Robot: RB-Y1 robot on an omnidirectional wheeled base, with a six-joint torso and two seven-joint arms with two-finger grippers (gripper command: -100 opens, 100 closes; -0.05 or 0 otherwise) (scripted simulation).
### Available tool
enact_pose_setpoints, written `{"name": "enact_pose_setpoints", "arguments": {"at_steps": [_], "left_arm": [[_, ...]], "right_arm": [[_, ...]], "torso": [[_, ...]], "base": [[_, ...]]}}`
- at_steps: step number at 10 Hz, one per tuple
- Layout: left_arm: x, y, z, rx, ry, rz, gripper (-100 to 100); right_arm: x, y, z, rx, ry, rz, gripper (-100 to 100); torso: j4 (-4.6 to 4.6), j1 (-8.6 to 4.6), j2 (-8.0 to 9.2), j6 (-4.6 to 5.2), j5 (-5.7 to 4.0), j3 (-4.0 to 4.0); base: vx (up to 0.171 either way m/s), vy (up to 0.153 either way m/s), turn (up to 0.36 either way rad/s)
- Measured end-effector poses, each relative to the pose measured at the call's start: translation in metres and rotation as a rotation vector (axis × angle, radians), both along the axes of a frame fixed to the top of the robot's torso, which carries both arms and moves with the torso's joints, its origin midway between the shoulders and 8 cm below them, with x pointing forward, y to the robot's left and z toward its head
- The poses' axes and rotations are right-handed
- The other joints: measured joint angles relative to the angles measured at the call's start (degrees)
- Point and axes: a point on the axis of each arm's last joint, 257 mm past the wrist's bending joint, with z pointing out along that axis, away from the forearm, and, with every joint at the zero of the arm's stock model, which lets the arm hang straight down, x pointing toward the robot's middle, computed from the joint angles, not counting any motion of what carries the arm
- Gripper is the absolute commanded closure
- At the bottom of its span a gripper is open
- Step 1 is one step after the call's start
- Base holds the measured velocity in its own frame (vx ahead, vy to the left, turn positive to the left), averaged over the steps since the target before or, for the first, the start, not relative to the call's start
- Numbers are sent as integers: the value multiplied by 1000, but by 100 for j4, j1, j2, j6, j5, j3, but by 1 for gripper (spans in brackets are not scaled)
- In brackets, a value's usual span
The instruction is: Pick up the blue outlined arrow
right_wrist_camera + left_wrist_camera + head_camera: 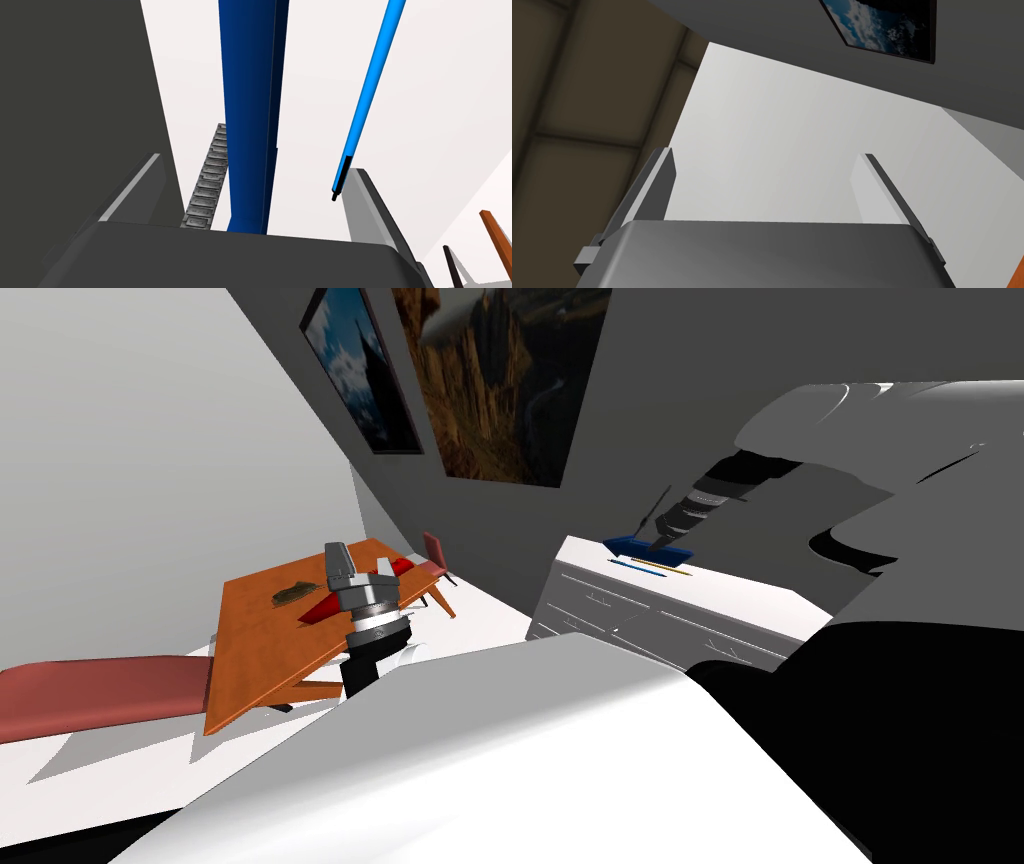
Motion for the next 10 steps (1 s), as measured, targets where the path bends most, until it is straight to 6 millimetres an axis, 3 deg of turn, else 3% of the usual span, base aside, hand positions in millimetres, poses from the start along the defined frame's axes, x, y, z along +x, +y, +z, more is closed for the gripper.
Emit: {"name": "enact_pose_setpoints", "arguments": {"at_steps": [4,6,10], "left_arm": [[0,0,0,0,0,0,0],[0,0,0,0,0,0,0],[0,0,0,0,0,0,0]], "right_arm": [[0,0,0,0,0,0,100],[0,0,0,0,0,0,-100],[10,-19,10,-26,-92,-34,-100]], "torso": [[-3,-6,-10,0,-2,-6],[-3,-6,-10,0,-2,-7],[-1,-1,-4,1,-1,-3]], "base": [[0,0,0],[-3,3,-3],[-9,14,-17]]}}
